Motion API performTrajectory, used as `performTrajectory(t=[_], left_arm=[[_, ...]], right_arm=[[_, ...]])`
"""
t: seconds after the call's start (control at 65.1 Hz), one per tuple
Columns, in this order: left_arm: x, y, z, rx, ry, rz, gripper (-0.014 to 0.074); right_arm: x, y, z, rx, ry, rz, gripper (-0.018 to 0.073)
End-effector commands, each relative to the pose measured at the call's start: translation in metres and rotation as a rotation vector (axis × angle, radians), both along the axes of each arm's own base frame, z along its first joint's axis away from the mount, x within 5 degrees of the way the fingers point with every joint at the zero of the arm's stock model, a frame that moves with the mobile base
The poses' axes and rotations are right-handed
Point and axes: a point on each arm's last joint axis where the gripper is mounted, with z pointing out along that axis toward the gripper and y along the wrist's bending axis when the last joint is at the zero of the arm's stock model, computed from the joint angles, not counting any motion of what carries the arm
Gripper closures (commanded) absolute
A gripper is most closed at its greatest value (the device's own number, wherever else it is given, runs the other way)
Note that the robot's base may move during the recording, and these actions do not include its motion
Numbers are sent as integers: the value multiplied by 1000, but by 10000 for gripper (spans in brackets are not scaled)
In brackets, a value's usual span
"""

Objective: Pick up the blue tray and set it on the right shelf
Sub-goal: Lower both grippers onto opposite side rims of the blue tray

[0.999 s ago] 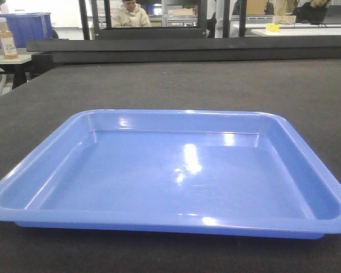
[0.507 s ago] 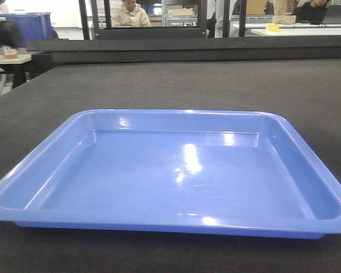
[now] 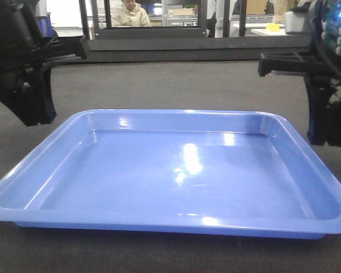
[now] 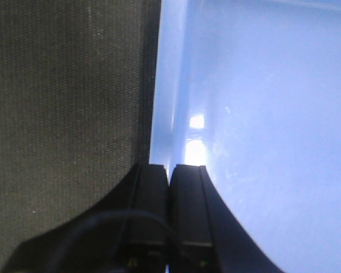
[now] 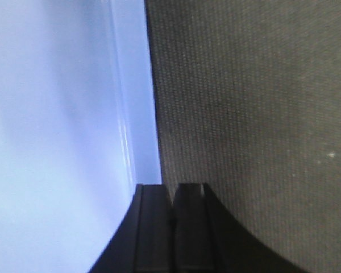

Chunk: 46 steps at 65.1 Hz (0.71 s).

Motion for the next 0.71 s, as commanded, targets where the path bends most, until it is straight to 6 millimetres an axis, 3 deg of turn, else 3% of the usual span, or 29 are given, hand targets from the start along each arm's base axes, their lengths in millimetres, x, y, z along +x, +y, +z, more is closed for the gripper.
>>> performTrajectory(t=[0.0, 0.169, 0.277, 0.338, 0.461, 0.538, 0.692], left_arm=[[-1, -4, 18, -30, -61, -36, 645], [3, -6, 11, -2, -56, -92, 627], [4, -6, 10, -5, -62, -91, 511], [4, -6, 10, -5, -64, -91, 386], [4, -6, 8, -1, -55, -92, 227], [5, -6, 5, 8, -39, -91, 229], [10, -7, -4, 13, -19, -85, 255]], right_arm=[[4, 1, 17, 29, -74, -6, 504], [7, 3, 17, 40, -105, -6, 502], [7, 3, 18, 41, -108, -6, 473], [8, 3, 18, 43, -112, -6, 398], [8, 3, 18, 45, -118, -6, 141], [8, 3, 18, 43, -113, -6, 55], [8, 3, 18, 45, -118, -6, 64]])
